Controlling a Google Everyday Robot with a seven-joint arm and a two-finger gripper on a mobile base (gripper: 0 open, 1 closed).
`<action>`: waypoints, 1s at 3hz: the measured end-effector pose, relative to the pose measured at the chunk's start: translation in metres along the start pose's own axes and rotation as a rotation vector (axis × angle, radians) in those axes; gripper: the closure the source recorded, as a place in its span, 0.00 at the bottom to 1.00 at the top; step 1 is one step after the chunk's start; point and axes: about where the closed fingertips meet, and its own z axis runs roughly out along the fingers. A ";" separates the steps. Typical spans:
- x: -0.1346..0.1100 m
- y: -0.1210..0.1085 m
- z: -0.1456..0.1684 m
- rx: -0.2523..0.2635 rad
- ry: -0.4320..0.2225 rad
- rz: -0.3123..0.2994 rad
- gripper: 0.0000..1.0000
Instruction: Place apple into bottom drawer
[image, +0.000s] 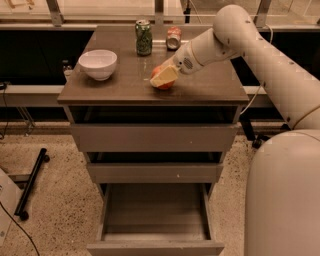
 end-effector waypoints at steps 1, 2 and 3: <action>-0.017 0.018 -0.025 0.010 -0.024 -0.081 0.88; -0.042 0.051 -0.065 0.027 -0.093 -0.208 1.00; -0.049 0.101 -0.093 -0.005 -0.146 -0.291 1.00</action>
Offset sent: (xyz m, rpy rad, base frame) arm -0.1355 -0.0127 0.1330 0.0405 -0.4202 0.2400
